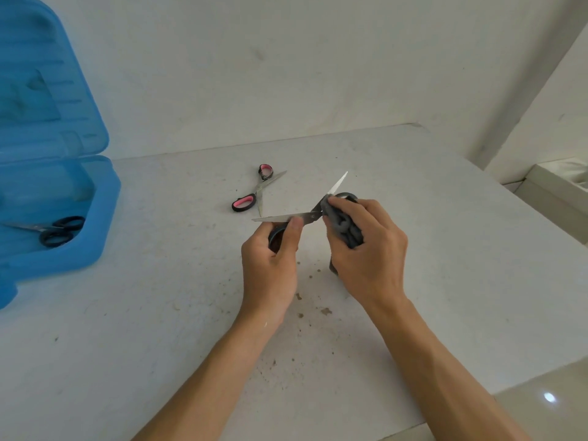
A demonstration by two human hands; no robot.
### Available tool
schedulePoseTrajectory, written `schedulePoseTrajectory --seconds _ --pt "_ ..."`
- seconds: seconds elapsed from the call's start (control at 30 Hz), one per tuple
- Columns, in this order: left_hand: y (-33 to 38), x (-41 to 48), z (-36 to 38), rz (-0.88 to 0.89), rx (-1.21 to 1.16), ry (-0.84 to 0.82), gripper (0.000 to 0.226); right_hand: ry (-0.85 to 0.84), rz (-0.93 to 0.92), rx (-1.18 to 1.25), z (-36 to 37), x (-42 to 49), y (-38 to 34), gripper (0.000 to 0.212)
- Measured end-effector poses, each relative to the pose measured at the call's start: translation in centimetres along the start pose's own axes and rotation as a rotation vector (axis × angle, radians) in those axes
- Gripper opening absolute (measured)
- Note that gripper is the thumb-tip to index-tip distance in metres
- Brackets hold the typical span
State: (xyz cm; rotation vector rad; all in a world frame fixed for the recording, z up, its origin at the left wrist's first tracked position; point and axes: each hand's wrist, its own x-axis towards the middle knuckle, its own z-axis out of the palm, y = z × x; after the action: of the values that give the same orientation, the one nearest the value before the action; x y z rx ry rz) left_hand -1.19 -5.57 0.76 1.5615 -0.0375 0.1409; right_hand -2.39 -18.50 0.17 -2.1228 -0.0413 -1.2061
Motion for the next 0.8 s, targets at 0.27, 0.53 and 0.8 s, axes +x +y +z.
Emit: schedulePoseTrajectory --seconds 0.27,0.53,0.8 --pt "-0.1 0.0 0.2 -0.072 -0.034 -0.011 0.026 -0.018 -0.141 -0.044 0.0 0.1 1.4 0.012" --pt "0.3 0.0 -0.3 -0.068 -0.060 -0.022 0.030 -0.018 -0.144 -0.009 0.5 -0.1 0.8 0.012" --pt "0.4 0.1 -0.6 -0.095 -0.112 -0.041 0.032 0.026 -0.241 -0.064 0.5 -0.2 0.4 0.010"
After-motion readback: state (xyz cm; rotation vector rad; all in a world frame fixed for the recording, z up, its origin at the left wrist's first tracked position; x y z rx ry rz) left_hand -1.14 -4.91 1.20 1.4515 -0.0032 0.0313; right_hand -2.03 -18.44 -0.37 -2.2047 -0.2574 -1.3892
